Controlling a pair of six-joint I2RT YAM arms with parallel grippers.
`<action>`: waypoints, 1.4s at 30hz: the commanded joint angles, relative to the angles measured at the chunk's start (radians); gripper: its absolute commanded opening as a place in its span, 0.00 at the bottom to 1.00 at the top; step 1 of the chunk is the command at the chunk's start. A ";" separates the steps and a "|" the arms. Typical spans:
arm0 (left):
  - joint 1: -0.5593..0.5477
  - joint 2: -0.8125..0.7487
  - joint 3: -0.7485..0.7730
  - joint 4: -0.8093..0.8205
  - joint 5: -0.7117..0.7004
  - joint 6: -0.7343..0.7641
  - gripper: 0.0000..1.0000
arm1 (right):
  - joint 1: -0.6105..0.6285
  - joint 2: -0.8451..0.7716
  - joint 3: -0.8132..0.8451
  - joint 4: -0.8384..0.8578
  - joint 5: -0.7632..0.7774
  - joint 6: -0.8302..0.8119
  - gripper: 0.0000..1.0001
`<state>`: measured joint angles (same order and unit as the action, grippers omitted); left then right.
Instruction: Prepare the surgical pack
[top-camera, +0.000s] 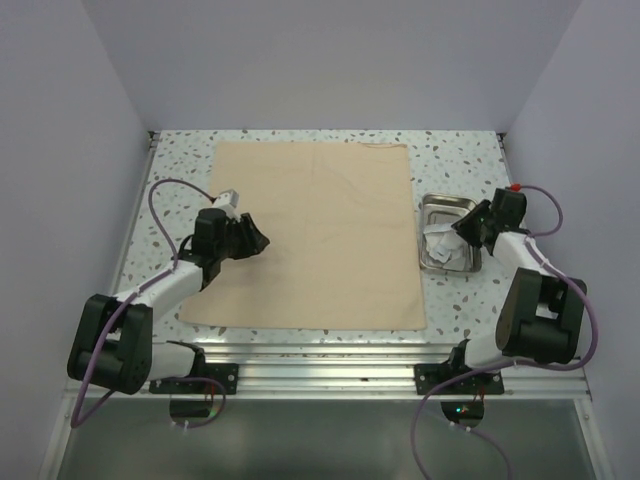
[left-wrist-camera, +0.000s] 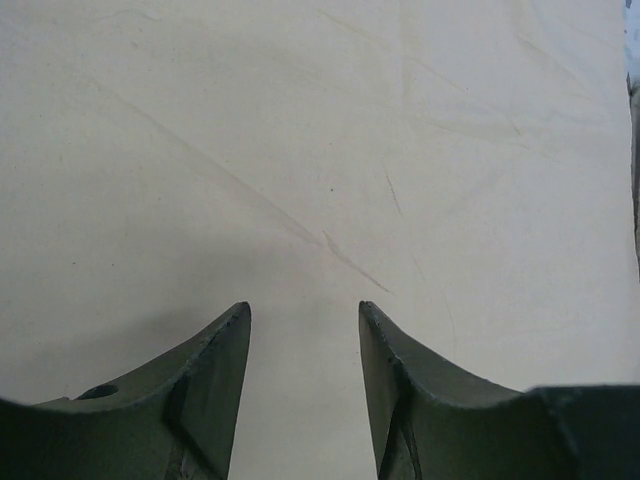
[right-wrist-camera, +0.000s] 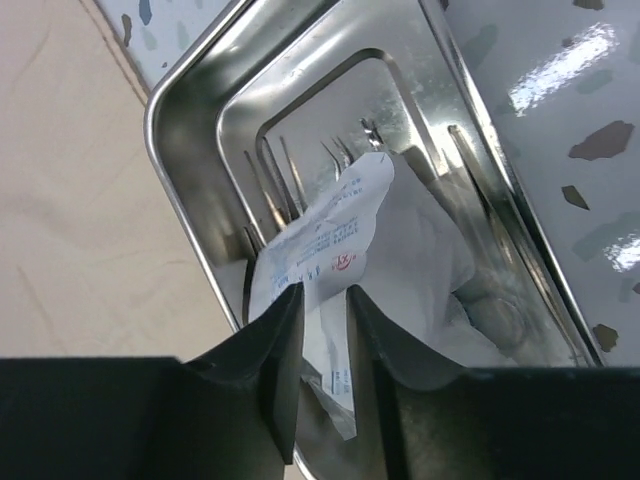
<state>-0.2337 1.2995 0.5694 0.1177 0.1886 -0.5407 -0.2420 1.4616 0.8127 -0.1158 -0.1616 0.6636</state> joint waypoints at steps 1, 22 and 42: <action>-0.009 -0.002 0.027 0.048 0.020 -0.011 0.52 | -0.011 -0.018 0.069 -0.076 0.106 -0.061 0.30; -0.134 -0.020 0.015 0.053 0.064 -0.007 0.50 | -0.023 0.249 0.335 -0.332 0.235 -0.490 0.63; -0.161 -0.026 0.001 0.050 0.051 0.001 0.50 | -0.025 0.365 0.370 -0.397 0.272 -0.443 0.11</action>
<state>-0.3889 1.2995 0.5694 0.1261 0.2436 -0.5400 -0.2657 1.8133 1.1648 -0.4881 0.0792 0.1978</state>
